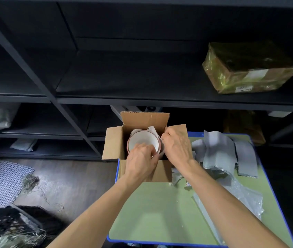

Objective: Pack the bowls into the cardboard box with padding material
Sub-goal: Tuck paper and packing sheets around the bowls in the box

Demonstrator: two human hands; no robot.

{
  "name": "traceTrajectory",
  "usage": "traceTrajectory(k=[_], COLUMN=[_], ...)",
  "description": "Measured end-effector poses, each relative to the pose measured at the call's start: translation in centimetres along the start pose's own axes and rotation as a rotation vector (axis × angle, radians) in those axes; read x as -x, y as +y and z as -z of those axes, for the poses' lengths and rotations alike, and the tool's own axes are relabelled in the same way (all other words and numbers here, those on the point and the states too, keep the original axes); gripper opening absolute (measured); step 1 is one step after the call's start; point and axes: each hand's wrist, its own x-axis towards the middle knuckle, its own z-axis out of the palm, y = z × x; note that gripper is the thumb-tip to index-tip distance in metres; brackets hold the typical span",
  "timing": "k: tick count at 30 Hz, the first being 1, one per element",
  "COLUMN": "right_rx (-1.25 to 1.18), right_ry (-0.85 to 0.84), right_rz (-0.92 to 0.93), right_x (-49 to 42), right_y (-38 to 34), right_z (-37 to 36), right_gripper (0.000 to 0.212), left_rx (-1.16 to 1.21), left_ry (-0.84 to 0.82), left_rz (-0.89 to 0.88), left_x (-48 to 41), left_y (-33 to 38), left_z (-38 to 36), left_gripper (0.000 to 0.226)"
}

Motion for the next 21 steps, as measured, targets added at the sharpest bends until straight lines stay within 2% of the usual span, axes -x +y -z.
traceTrajectory(k=[5,8,11,17,21], right_rx=[-0.111,-0.158,-0.200,-0.271,-0.268], right_ry=[0.083,0.080,0.118,0.141,0.014], right_rz=[-0.044,-0.032,-0.016,-0.133,-0.337], right_x=[0.7,1.9,4.3,11.7,17.2], right_y=[0.3,0.5,1.7,6.3,10.6], right_z=[0.3,2.0,3.9,5.9,3.9], right_gripper=[0.017,0.025,0.024,0.018,0.012], left_rx=[0.007,-0.015,0.015,0.122,0.076], left_ry=[0.052,0.121,0.123,0.023,-0.192], left_rz=[-0.016,-0.088,-0.146,-0.343,-0.396], left_x=[0.7,1.8,3.4,6.9,8.2], left_y=[0.3,1.0,2.6,6.8,8.6], left_z=[-0.5,-0.4,-0.4,-2.8,-7.0], left_gripper=[0.029,0.027,0.024,0.023,0.023])
